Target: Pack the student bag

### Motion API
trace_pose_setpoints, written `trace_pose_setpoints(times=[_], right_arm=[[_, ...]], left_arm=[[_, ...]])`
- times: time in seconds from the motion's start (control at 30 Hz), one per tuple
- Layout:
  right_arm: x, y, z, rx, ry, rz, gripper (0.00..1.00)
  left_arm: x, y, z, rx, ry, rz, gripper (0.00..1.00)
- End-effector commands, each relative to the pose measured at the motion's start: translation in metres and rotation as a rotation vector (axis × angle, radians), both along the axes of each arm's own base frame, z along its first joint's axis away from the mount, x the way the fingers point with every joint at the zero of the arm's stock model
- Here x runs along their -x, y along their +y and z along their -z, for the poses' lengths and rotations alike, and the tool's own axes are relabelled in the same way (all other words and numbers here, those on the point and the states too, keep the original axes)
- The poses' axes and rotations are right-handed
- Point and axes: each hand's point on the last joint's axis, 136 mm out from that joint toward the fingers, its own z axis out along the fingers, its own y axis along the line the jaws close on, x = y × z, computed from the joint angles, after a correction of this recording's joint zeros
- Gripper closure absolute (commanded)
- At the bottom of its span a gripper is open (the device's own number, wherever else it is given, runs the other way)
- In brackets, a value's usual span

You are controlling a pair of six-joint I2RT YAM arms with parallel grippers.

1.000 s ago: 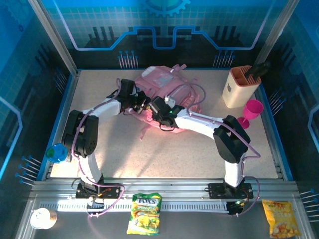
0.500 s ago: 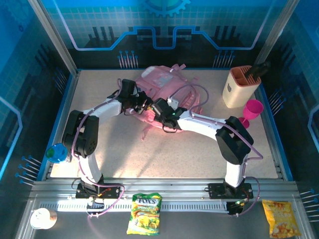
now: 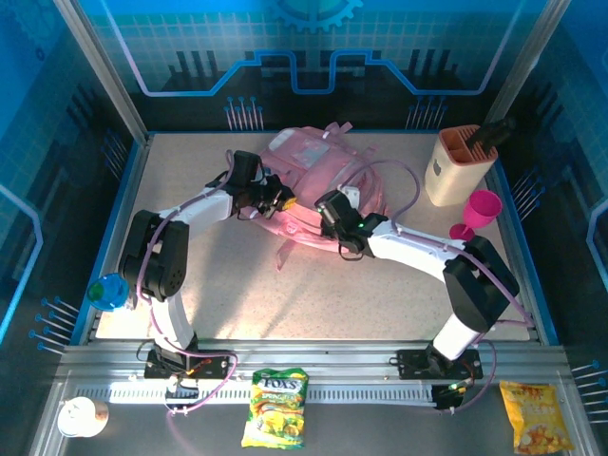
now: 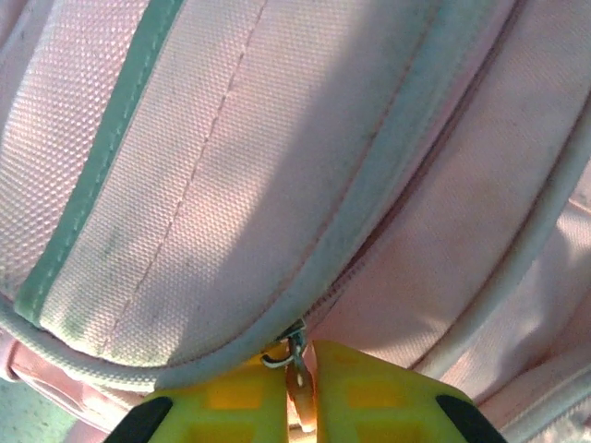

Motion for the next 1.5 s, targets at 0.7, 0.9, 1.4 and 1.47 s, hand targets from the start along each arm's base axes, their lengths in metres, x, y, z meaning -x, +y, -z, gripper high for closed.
trace_pose_setpoints(times=[0.7,0.9,1.4,1.47], right_arm=[[-0.032,-0.031,-0.014,0.178,-0.084,-0.208,0.91],[-0.030,-0.005,-0.014,0.191,-0.048,-0.347,0.91],[-0.010,0.152,-0.025,-0.052,-0.028,-0.724,0.93],[-0.008,0.166,-0.028,-0.077,-0.031,-0.745,0.93]], left_arm=[[-0.006,0.019,-0.028,-0.035,-0.080,0.003,1.00],[0.000,0.039,-0.012,-0.135,-0.068,-0.015,0.89],[0.040,0.110,-0.021,-0.105,-0.035,-0.289,0.46],[0.043,0.111,-0.020,-0.086,-0.031,-0.304,0.46]])
